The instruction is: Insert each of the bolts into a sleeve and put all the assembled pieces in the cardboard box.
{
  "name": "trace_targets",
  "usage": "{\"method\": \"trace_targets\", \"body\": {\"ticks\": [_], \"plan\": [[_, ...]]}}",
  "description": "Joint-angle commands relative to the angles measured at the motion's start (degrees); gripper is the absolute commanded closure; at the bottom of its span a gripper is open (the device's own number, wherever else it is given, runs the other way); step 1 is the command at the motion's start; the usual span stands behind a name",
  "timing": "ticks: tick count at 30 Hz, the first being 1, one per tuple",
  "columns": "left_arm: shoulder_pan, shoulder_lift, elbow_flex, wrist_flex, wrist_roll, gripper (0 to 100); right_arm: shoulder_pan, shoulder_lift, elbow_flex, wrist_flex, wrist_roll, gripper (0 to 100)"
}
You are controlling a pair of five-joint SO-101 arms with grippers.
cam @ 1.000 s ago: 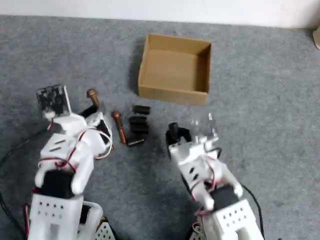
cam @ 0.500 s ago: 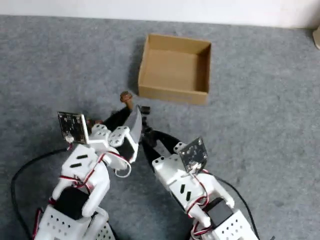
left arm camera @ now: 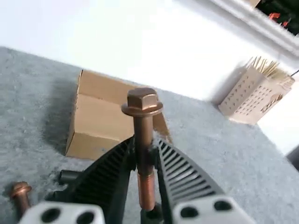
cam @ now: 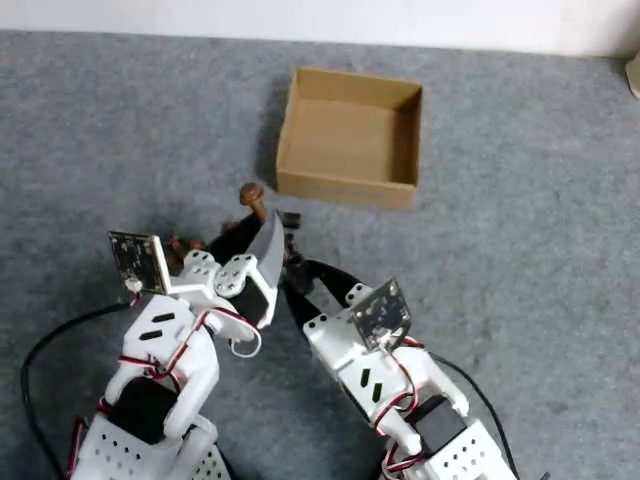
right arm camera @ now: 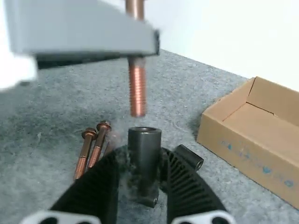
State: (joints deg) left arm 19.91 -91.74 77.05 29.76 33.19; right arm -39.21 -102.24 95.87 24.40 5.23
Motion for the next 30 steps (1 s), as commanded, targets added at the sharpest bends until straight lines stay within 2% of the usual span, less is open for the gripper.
{"method": "trace_targets", "body": {"ticks": [1, 5, 10, 25, 30], "plan": [[1.19, -0.48, -0.57, -2.64, 0.88, 100, -0.84, 0.13, 1.54, -1.80, 1.49, 99.4], [1.27, -0.48, -0.48, -2.55, 0.88, 100, -0.84, 0.13, 1.54, -1.80, 1.58, 99.4], [6.20, -1.01, 1.19, -1.49, 0.62, 100, -0.75, 0.13, 1.71, -1.80, 1.58, 99.4], [6.37, -1.01, 6.73, 0.00, 0.44, 100, -0.48, 0.13, 3.03, -1.89, 1.58, 99.4], [6.64, -1.01, 6.73, 2.90, 0.44, 99, 2.68, 0.13, 3.03, -1.89, 1.49, 99.4]]}}
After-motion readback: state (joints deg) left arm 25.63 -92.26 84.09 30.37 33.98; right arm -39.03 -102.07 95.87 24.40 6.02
